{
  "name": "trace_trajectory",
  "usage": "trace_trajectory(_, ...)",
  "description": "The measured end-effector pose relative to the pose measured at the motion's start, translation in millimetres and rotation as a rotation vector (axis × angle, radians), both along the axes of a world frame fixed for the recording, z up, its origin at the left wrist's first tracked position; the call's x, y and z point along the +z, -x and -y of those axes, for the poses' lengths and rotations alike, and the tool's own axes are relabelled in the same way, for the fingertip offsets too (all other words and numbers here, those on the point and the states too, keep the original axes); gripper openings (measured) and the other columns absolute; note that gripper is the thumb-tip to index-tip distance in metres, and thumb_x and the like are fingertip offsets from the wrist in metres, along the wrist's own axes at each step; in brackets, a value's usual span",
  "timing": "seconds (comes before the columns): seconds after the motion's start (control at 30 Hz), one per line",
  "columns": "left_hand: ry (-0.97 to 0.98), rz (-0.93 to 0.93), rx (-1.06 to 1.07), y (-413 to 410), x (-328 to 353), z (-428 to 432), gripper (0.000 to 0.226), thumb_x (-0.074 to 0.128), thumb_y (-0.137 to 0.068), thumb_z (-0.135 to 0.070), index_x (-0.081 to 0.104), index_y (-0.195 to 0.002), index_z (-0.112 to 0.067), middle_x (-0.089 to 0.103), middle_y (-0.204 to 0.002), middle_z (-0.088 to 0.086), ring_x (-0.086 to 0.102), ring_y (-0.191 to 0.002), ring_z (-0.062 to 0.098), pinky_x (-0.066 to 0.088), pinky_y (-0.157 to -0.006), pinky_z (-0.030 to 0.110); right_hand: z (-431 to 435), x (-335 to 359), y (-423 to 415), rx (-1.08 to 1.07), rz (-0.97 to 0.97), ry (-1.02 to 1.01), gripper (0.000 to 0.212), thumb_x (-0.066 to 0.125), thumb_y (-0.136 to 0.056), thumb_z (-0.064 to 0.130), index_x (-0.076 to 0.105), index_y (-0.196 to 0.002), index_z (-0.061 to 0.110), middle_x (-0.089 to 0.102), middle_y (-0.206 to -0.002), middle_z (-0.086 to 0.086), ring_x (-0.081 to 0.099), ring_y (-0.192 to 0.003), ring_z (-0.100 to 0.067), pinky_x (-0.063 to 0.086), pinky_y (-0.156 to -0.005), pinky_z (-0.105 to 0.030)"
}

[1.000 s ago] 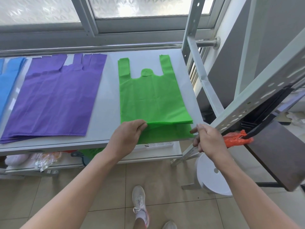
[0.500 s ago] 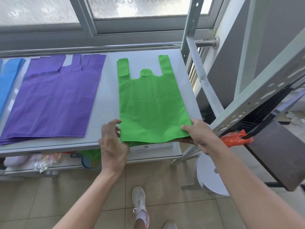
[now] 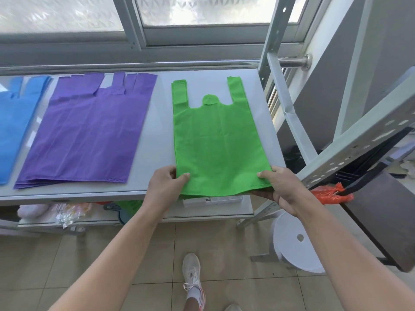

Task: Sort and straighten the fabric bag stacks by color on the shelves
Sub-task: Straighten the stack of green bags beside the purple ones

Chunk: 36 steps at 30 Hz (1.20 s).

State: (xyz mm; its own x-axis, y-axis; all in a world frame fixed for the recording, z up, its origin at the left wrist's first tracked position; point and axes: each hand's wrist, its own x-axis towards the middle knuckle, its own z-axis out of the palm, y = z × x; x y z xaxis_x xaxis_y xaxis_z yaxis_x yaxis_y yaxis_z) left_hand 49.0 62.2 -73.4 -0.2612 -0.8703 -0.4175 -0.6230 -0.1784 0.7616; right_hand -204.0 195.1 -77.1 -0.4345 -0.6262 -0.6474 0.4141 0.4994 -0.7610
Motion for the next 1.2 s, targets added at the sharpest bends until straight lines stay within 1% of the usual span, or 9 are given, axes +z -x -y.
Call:
trace_trajectory(0.1,0.122,0.051,-0.068,3,1,2,0.017,0.068,-0.095,-0.034,0.071,-0.103,-0.019,0.077,-0.099,0.001,0.072,-0.096,0.023,0.058,-0.091,0.052,2,-1,1,-0.028,0.005,-0.014,0.022,0.048,-0.104,0.002,0.059,-0.121,-0.007,0.069,-0.12,-0.026,0.07,-0.104,-0.036,0.061,-0.088,-0.052)
trace_trajectory(0.23,0.148,0.059,-0.051,3,-9,6,0.017,0.065,-0.1,-0.031,0.067,-0.112,-0.02,0.074,-0.106,0.0,0.069,-0.1,0.024,0.055,-0.095,0.051,3,1,0,-0.043,0.05,-0.009,0.022,0.045,-0.106,0.001,0.059,-0.123,-0.004,0.07,-0.121,-0.022,0.072,-0.104,-0.033,0.065,-0.072,-0.042)
trace_trajectory(0.37,0.164,0.049,-0.06,1,-15,5,0.015,0.065,-0.099,-0.031,0.065,-0.109,-0.02,0.074,-0.105,0.002,0.069,-0.1,0.026,0.054,-0.093,0.051,-2,4,-2,-0.032,0.054,0.013,0.022,0.044,-0.108,0.002,0.058,-0.125,0.003,0.069,-0.121,-0.016,0.072,-0.104,-0.031,0.065,-0.071,-0.038)
trace_trajectory(0.5,0.202,0.051,-0.083,3,-15,4,0.018,0.066,-0.1,-0.03,0.062,-0.11,-0.016,0.073,-0.108,0.008,0.067,-0.103,0.029,0.053,-0.094,0.05,-7,-3,3,0.015,-0.327,-0.073,0.017,0.056,-0.104,0.009,0.061,-0.119,0.014,0.071,-0.112,-0.007,0.074,-0.098,-0.025,0.065,-0.079,-0.045)
trace_trajectory(0.6,0.245,0.088,-0.092,7,-16,3,0.019,0.064,-0.101,-0.027,0.06,-0.11,-0.01,0.069,-0.107,0.012,0.063,-0.102,0.032,0.048,-0.085,0.042,-11,-5,3,0.093,-0.603,-0.14,0.021,0.061,-0.1,0.021,0.061,-0.121,0.024,0.077,-0.097,-0.001,0.074,-0.093,-0.022,0.062,-0.087,-0.051)
trace_trajectory(0.73,0.264,0.11,-0.092,8,-16,1,0.029,0.061,-0.104,-0.025,0.058,-0.127,-0.008,0.064,-0.112,0.005,0.059,-0.108,0.028,0.037,-0.083,0.031,-13,-2,-3,0.2,-0.849,-0.197,0.023,0.06,-0.102,0.025,0.061,-0.125,0.021,0.072,-0.095,0.0,0.066,-0.096,-0.022,0.051,-0.084,-0.036)
trace_trajectory(0.87,0.262,0.09,-0.069,9,-14,-1,0.041,0.061,-0.104,-0.022,0.052,-0.141,-0.007,0.063,-0.13,0.01,0.056,-0.119,0.027,0.037,-0.092,0.03,-16,-2,-3,0.217,-0.929,-0.207,0.019,0.063,-0.101,0.023,0.064,-0.119,0.017,0.069,-0.095,0.001,0.064,-0.097,-0.022,0.043,-0.081,-0.031)
trace_trajectory(1.03,0.259,0.091,-0.08,12,-12,-3,0.042,0.066,-0.095,-0.015,0.053,-0.136,-0.012,0.062,-0.109,-0.001,0.059,-0.102,0.021,0.04,-0.083,0.029,-17,-5,-4,0.206,-0.963,-0.186,0.02,0.062,-0.102,0.02,0.066,-0.12,0.012,0.071,-0.104,-0.005,0.061,-0.096,-0.021,0.041,-0.082,-0.029)
trace_trajectory(1.2,0.37,0.137,-0.084,14,-14,-8,0.055,0.069,-0.092,-0.013,0.05,-0.143,-0.008,0.051,-0.117,0.003,0.048,-0.104,0.016,0.036,-0.09,0.025,-16,-11,-5,0.227,-1.036,-0.163,0.021,0.061,-0.102,0.017,0.064,-0.122,0.009,0.066,-0.101,-0.007,0.058,-0.098,-0.024,0.038,-0.081,-0.03)
